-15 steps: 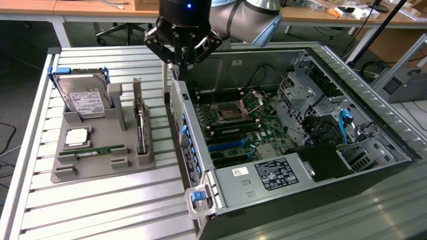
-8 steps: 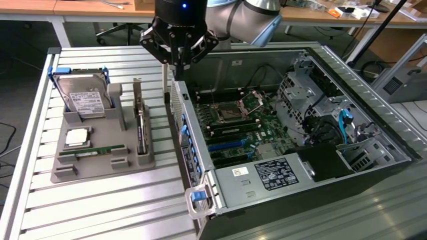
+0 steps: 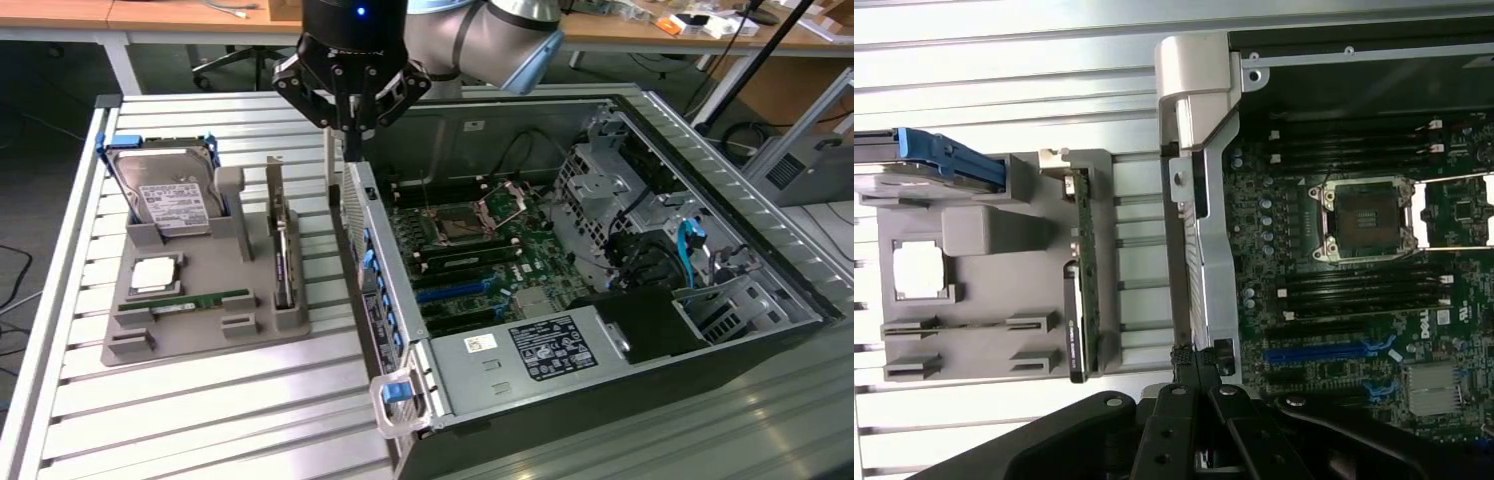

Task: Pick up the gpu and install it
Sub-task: 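Reach for the gpu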

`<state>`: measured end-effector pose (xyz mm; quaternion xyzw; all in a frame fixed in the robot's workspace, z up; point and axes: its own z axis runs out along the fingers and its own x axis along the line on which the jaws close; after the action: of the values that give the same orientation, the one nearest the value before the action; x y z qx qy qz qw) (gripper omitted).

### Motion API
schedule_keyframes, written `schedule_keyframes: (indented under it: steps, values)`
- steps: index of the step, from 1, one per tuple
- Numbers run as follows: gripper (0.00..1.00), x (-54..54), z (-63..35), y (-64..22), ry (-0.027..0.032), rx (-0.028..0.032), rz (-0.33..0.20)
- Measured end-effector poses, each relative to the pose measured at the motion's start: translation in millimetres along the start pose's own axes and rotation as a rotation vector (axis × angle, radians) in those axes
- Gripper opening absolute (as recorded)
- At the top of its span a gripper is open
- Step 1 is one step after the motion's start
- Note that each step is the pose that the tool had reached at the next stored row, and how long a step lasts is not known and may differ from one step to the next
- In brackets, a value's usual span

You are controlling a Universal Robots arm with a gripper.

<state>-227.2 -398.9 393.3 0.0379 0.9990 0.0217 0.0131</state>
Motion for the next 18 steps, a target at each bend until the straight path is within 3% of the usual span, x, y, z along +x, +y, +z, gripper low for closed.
schedule_keyframes:
  steps: [18]
  values:
    - [0.11, 11.3, -0.3, -0.9, 0.0, 0.0, 0.0]
